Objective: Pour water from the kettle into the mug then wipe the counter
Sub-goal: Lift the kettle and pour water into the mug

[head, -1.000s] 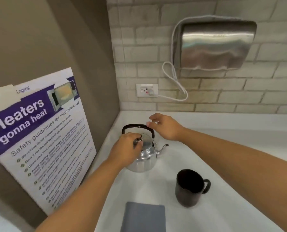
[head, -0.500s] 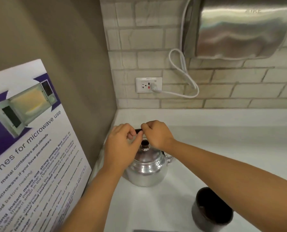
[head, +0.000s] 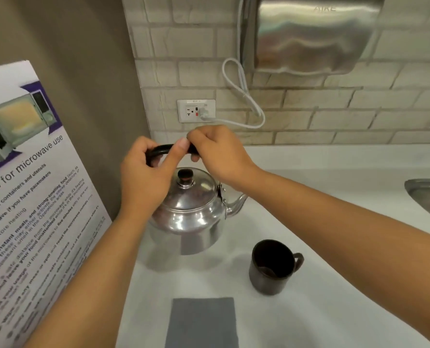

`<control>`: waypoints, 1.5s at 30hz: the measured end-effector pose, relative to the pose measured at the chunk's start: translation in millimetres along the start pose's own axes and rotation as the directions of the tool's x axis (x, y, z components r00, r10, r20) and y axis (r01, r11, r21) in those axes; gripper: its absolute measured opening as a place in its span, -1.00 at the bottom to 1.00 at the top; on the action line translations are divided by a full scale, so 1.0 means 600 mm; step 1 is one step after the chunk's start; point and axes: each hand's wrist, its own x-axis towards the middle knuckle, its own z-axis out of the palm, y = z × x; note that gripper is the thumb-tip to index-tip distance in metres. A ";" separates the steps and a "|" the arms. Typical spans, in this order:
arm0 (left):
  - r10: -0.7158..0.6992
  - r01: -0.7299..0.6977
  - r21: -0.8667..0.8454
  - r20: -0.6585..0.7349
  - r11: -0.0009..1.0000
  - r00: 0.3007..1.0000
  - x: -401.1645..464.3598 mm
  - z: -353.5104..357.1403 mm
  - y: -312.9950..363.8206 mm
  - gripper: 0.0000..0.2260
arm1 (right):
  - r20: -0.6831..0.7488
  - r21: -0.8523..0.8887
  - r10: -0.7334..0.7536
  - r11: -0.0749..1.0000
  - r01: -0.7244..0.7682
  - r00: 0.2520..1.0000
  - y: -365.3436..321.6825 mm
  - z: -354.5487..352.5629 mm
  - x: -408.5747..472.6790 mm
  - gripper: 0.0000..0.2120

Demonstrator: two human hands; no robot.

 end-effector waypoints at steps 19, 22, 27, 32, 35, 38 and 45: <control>-0.168 0.177 0.132 -0.078 0.975 0.983 -0.137 -0.012 0.004 -0.50 | -0.163 -0.101 0.375 0.914 -0.394 0.912 0.312 -0.126 -0.309 -0.58; -0.137 0.147 0.146 -0.075 0.978 0.988 -0.137 -0.003 0.015 -0.50 | -0.150 -0.127 0.351 0.920 -0.370 0.924 0.325 -0.110 -0.318 -0.53; -0.061 0.068 0.185 -0.043 0.980 0.997 -0.131 0.017 0.038 -0.50 | -0.118 -0.171 0.340 0.918 -0.357 0.933 0.334 -0.106 -0.320 -0.53; 0.006 -0.006 0.252 -0.002 0.968 1.000 -0.117 0.029 0.066 -0.55 | -0.072 -0.245 0.292 0.922 -0.300 0.954 0.337 -0.111 -0.316 -0.58; 0.029 -0.037 0.291 0.031 0.956 0.999 -0.107 0.034 0.082 -0.57 | -0.065 -0.247 0.293 0.922 -0.300 0.954 0.340 -0.114 -0.315 -0.57; 0.054 -0.072 0.316 0.066 0.946 0.996 -0.096 0.037 0.095 -0.58 | -0.058 -0.258 0.282 0.922 -0.287 0.958 0.341 -0.117 -0.314 -0.57; 0.111 -0.155 0.343 0.146 0.927 0.983 -0.083 0.042 0.109 -0.60 | -0.051 -0.283 0.253 0.924 -0.257 0.966 0.343 -0.121 -0.314 -0.54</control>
